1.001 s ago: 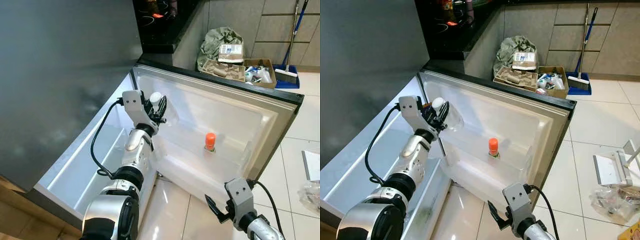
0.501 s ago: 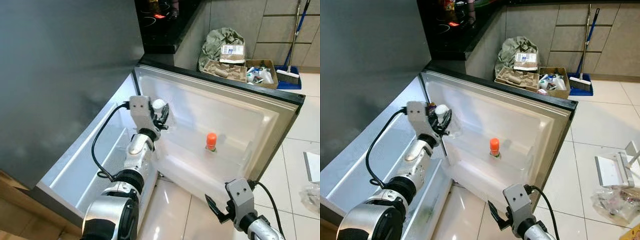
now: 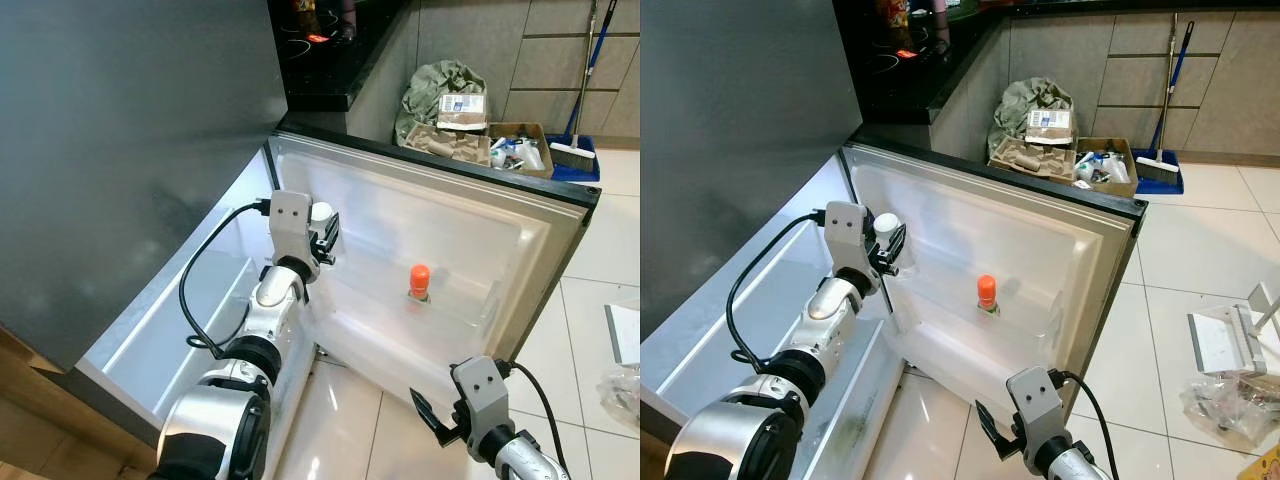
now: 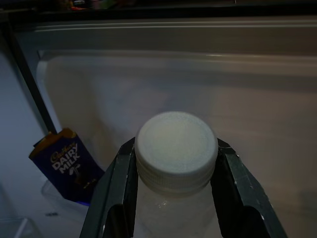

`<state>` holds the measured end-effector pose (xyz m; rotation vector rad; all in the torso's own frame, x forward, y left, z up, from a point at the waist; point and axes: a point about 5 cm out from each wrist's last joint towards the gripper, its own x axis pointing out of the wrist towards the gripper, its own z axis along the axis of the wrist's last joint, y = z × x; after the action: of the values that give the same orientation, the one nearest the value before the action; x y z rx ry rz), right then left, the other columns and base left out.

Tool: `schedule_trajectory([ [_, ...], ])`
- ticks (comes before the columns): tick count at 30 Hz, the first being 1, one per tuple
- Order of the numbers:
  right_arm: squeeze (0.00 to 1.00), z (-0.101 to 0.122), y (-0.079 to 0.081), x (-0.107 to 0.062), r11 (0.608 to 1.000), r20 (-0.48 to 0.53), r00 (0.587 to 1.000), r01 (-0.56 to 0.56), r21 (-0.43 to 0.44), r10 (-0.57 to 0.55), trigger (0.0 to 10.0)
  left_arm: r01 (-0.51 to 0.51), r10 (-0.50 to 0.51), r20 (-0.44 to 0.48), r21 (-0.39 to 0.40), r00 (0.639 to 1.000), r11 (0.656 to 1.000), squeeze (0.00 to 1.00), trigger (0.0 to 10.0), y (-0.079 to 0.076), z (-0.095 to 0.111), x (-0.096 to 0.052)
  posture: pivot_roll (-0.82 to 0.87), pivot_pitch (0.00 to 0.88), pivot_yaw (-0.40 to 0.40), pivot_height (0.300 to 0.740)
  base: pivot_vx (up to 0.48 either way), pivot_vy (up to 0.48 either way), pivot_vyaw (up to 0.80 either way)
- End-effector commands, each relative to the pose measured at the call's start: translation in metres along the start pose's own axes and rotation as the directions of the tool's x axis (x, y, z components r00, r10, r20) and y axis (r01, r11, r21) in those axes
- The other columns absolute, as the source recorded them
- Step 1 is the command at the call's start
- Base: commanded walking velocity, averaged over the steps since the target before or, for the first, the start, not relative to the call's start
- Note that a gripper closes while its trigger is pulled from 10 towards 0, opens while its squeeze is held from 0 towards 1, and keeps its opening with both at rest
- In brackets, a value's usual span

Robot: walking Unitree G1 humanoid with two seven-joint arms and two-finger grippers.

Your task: Restocking fridge

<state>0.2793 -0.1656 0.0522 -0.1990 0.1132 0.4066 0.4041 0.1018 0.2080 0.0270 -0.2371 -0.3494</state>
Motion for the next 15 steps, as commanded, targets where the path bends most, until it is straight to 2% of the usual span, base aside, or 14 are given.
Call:
schedule_trajectory([
  [1,0.00,-0.0029,0.0032,-0.0033,1.000,-0.001,1.000,-0.005,0.023,0.005,10.0,0.011,-0.006,-0.127,0.034,0.992,0.999,0.00,0.0,0.0057,-0.0229,-0.0103,-0.08,0.211,0.125,0.740,0.000,0.000,0.00],
  [3,0.00,-0.0029,0.0032,-0.0033,1.000,-0.001,1.000,-0.005,0.023,0.005,10.0,0.011,-0.006,-0.127,0.034,0.992,0.999,0.00,0.0,0.0057,-0.0229,-0.0103,-0.08,0.211,0.125,0.740,0.000,0.000,0.00],
  [5,0.00,-0.0035,0.0028,-0.0040,1.000,-0.005,1.000,-0.010,0.023,0.010,10.0,0.028,-0.017,-0.152,0.069,0.988,0.997,0.00,0.0,0.0083,-0.0229,-0.0101,-0.08,0.211,0.120,0.740,0.000,0.000,0.00],
  [15,0.00,-0.0030,0.0024,-0.0036,1.000,-0.005,1.000,-0.016,0.024,0.016,10.0,0.041,-0.025,-0.189,0.081,0.982,0.996,0.00,0.0,0.0093,-0.0250,-0.0103,-0.08,0.212,0.121,0.740,0.000,0.000,0.00],
])
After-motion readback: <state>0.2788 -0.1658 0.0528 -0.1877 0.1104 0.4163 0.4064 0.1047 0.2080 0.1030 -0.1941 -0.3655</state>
